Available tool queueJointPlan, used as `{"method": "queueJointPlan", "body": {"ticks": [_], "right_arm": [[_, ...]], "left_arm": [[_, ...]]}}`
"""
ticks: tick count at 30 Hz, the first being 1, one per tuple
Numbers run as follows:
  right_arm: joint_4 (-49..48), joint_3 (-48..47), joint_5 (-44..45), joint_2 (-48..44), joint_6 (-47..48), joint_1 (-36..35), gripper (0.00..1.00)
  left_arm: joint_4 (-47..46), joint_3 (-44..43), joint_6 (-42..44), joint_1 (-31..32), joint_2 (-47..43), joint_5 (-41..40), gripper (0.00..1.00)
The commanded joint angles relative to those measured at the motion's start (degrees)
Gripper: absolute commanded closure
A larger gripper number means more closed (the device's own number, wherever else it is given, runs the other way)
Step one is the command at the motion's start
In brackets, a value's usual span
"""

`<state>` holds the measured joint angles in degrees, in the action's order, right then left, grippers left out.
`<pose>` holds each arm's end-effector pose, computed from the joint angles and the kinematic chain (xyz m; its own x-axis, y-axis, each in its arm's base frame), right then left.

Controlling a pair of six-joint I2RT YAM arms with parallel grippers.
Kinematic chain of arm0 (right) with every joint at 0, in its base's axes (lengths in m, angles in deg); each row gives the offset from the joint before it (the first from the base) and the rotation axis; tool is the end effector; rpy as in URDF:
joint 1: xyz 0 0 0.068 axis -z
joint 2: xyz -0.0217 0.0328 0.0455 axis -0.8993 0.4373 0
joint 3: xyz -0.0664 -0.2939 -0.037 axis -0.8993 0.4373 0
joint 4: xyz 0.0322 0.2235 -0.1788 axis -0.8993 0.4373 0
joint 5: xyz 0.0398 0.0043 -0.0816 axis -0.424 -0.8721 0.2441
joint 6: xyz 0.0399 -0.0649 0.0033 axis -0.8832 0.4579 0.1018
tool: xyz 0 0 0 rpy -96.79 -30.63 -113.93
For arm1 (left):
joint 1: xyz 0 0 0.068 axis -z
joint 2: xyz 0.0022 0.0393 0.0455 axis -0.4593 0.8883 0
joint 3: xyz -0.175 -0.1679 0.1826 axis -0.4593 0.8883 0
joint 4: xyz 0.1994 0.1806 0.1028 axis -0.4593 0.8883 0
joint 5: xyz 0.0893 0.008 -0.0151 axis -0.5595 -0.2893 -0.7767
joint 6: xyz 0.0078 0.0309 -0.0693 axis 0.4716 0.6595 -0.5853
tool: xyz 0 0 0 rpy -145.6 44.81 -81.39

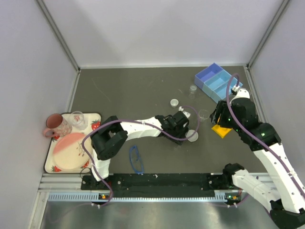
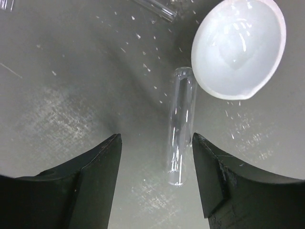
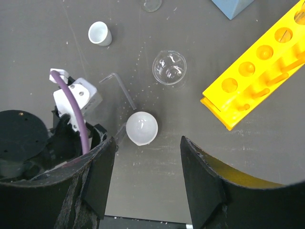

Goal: Organize the chemistry lab equipment

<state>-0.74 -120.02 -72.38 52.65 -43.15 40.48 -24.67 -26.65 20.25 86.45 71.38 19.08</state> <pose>0.1624 0.0566 0.3733 -0.5907 0.2197 -0.7764 0.0235 0.9665 0.2557 0.2321 -0.3821 0.1633 -0.7670 0.4276 -0.4784 0.5660 0.8021 -0.1906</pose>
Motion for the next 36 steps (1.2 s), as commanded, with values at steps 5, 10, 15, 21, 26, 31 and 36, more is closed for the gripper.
{"method": "queueJointPlan", "body": {"ticks": [5, 10, 15, 21, 26, 31, 36], "right_arm": [[-0.73, 0.15, 0.18, -1.33, 1.06, -0.49, 0.43], [-1.17, 0.77, 0.01, -1.59, 1.23, -0.4, 0.43], [-1.34, 1.2, -0.08, -1.68, 1.06, -0.49, 0.43], [-1.96, 1.91, -0.34, -1.42, 0.88, -0.49, 0.44], [-2.48, 1.82, -2.88, -0.89, 0.79, -0.49, 0.44], [-2.92, 1.91, -8.95, -0.8, 0.88, -0.49, 0.44], [-4.33, 2.79, -21.77, -1.07, 1.14, -0.49, 0.44]], "left_arm": [[-0.17, -3.98, -0.94, 1.27, 2.9, -5.23, 0.39], [0.53, -3.81, -1.12, 1.53, 3.95, -6.9, 0.51], [1.5, -3.9, -1.12, 1.62, 3.95, -8.22, 0.69], [2.73, -3.11, -0.85, 1.71, 2.73, -8.92, 1.0], [3.52, -1.88, 1.34, 1.97, -3.23, -8.05, 1.0], [6.15, -1.44, 4.5, 2.24, -10.36, -5.07, 1.0], [6.24, 1.64, 7.84, 2.32, -20.64, 5.11, 1.0]]}}
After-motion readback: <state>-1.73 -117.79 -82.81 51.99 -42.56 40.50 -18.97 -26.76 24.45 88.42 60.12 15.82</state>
